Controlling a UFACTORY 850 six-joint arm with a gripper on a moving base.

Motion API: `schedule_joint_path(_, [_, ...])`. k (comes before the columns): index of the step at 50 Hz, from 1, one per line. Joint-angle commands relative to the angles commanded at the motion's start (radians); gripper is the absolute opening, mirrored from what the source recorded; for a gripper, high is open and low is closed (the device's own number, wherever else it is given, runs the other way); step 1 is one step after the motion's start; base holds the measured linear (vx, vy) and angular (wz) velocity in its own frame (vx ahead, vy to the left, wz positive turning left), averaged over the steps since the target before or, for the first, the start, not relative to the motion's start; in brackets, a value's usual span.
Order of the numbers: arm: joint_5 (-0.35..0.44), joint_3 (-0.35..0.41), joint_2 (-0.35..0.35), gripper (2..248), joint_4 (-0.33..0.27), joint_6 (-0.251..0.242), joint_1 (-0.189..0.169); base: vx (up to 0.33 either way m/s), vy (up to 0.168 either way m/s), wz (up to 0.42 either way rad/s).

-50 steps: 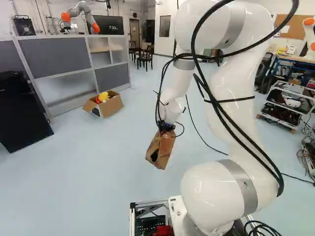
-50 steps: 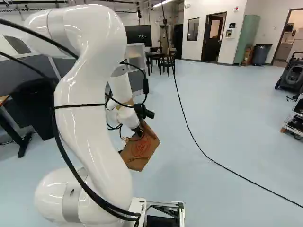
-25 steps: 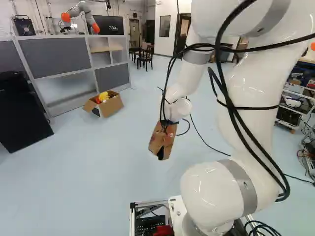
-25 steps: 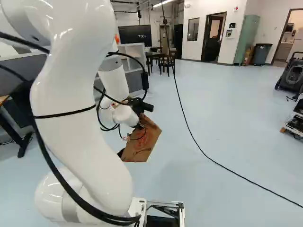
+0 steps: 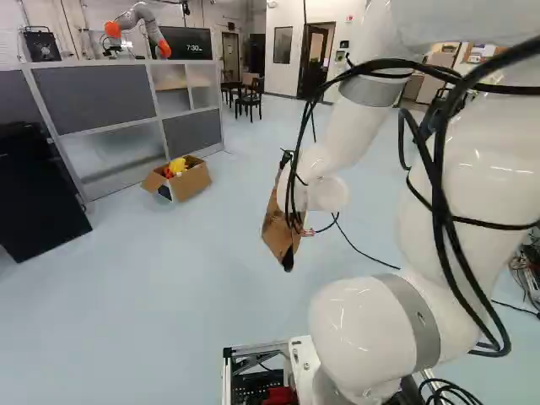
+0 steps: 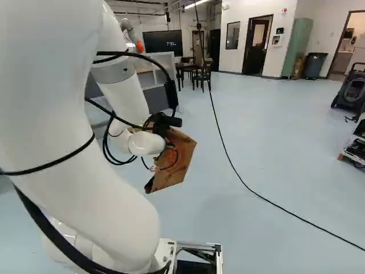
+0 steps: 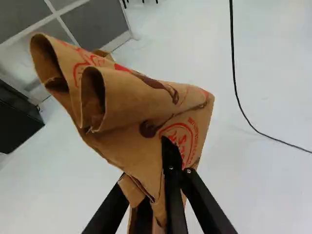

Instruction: Pick up the grocery bag from the ground

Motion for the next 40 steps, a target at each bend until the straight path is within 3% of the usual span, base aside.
schedule_joint_path(20, [0.098,0.1,0.136,26,0.0,-0.094,-0.014,0.0,0.0,0.0])
schedule_joint_path(40, [0.163,0.166,0.227,26,0.0,-0.157,-0.024,0.0,0.0,0.0])
